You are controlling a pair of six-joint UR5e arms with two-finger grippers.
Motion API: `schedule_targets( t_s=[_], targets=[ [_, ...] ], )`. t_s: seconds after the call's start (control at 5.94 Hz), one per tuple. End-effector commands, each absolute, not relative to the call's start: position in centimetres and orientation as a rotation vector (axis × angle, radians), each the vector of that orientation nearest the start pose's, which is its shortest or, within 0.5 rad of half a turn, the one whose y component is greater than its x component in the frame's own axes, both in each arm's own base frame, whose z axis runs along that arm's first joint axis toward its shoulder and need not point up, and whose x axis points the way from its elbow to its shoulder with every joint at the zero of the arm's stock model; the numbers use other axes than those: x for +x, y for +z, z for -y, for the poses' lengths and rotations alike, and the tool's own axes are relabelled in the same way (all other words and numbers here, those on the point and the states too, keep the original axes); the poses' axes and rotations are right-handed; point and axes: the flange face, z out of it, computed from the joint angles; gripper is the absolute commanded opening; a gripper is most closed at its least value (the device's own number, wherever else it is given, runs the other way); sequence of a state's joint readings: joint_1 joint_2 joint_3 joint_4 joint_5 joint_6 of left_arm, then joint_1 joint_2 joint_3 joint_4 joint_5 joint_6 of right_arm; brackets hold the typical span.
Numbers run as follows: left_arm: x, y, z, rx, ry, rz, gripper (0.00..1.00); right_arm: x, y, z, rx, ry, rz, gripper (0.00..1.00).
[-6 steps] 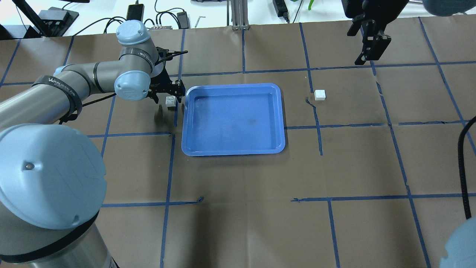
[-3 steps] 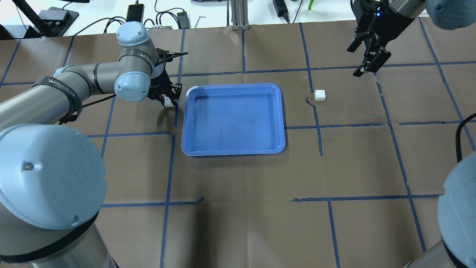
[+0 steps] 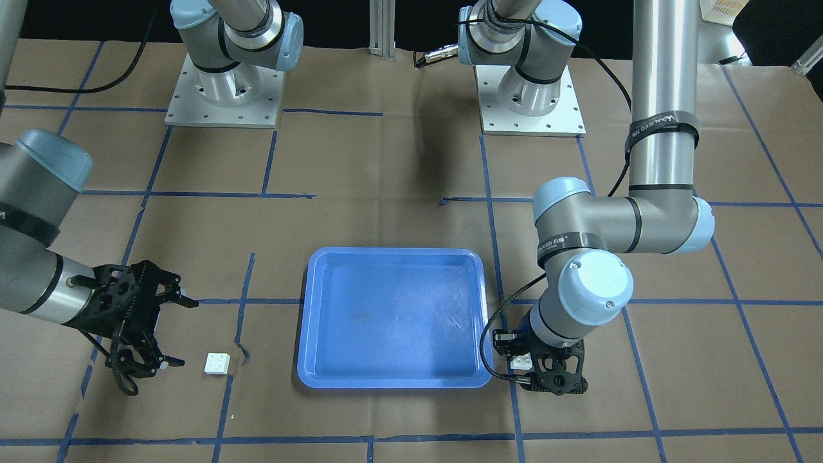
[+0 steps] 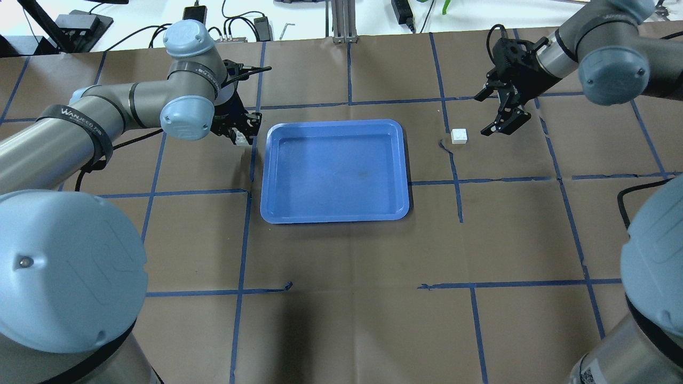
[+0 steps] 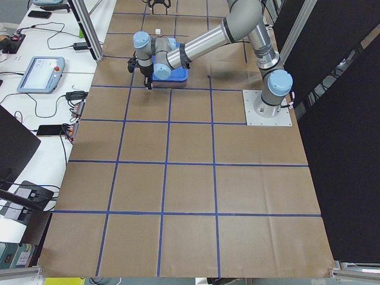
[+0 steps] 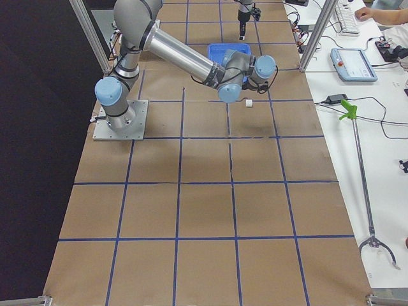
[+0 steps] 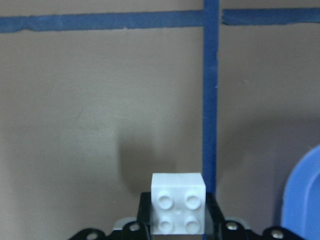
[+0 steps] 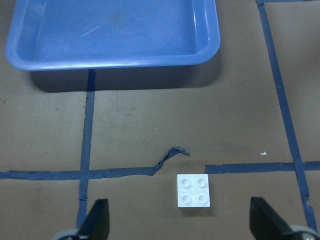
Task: Assemble white blocks and place on blue tray
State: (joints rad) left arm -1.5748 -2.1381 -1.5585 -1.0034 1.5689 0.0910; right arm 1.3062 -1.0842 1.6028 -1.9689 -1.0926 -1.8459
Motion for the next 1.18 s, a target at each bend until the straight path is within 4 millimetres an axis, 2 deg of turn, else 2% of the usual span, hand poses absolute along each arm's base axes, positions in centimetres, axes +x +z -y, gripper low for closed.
schedule_targets(
  t_s=[0.0, 0.17, 0.34, 0.51, 0.67, 0.84, 1.01],
  targets=[
    [-22.3, 25.0, 62.8, 0.426, -0.060, -3.111, 0.03, 0.6, 18.4, 66.0, -2.016, -0.515, -1.881, 1.00],
    [-27.5, 23.2, 60.3, 0.580, -0.006, -3.085, 0.03, 0.7, 17.7, 66.0, -2.011, -0.510, -1.874, 1.00],
    [-29.8, 22.0, 58.5, 0.763, 0.040, -3.045, 0.03, 0.6, 17.4, 66.4, -2.021, -0.521, -1.875, 1.00],
    [-31.6, 20.6, 56.1, 0.966, 0.096, -2.984, 0.03, 0.5, 16.0, 66.5, -2.013, -0.514, -1.874, 1.00],
    [-32.1, 19.9, 55.9, 1.234, 0.061, -2.866, 0.03, 0.5, 16.1, 66.6, -2.011, -0.517, -1.876, 1.00],
    [-32.1, 20.4, 55.9, 1.508, 0.024, -2.731, 0.03, 1.0, 16.3, 66.8, -1.979, -0.580, -1.856, 0.98],
    [-32.2, 19.9, 56.0, 1.711, 0.017, -2.608, 0.04, 1.0, 16.5, 66.8, -1.974, -0.593, -1.854, 0.81]
  ],
)
